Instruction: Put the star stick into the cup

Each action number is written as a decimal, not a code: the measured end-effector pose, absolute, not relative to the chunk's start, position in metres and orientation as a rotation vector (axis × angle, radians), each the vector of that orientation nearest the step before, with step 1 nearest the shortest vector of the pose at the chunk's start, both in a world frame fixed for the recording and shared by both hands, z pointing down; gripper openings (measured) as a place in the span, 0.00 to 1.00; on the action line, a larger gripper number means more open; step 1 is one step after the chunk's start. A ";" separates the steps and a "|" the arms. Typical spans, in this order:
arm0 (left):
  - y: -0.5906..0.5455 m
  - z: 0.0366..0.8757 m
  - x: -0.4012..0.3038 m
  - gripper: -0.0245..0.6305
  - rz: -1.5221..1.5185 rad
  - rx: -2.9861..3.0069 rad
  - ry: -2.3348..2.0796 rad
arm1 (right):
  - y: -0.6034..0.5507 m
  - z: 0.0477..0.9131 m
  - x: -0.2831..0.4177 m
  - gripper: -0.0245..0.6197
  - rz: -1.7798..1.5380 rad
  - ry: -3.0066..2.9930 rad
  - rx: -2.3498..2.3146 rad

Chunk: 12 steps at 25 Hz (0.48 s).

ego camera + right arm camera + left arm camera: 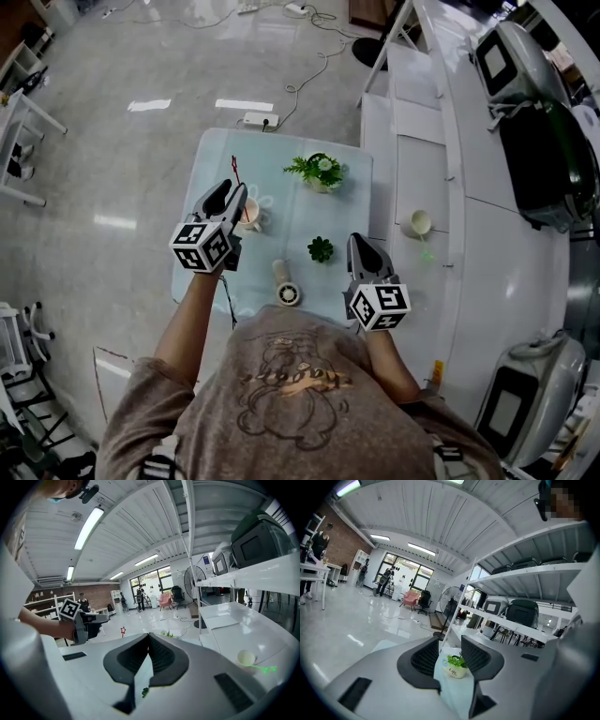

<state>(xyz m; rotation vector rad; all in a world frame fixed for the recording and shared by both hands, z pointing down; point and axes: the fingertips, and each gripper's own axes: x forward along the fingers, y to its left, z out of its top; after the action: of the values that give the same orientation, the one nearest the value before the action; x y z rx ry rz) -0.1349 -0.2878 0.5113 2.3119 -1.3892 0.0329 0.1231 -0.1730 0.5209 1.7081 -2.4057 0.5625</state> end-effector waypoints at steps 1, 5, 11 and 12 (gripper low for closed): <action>-0.282 0.505 -0.133 0.27 0.029 2.323 -1.386 | -0.172 0.520 0.123 0.04 0.559 -2.411 1.705; -0.260 0.483 -0.129 0.27 0.015 2.377 -1.390 | -0.170 0.516 0.120 0.04 0.545 -2.431 1.691; -0.226 0.466 -0.122 0.27 0.001 2.421 -1.387 | -0.168 0.512 0.117 0.04 0.516 -2.455 1.662; -0.221 0.466 -0.121 0.26 0.000 2.424 -1.390 | -0.167 0.510 0.117 0.04 0.511 -2.458 1.659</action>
<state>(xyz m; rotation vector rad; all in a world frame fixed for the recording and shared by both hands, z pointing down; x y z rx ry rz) -0.1212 -0.2209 0.4657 2.4241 -1.3896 0.0000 0.1166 -0.1670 0.5105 1.6591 -2.4576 0.5108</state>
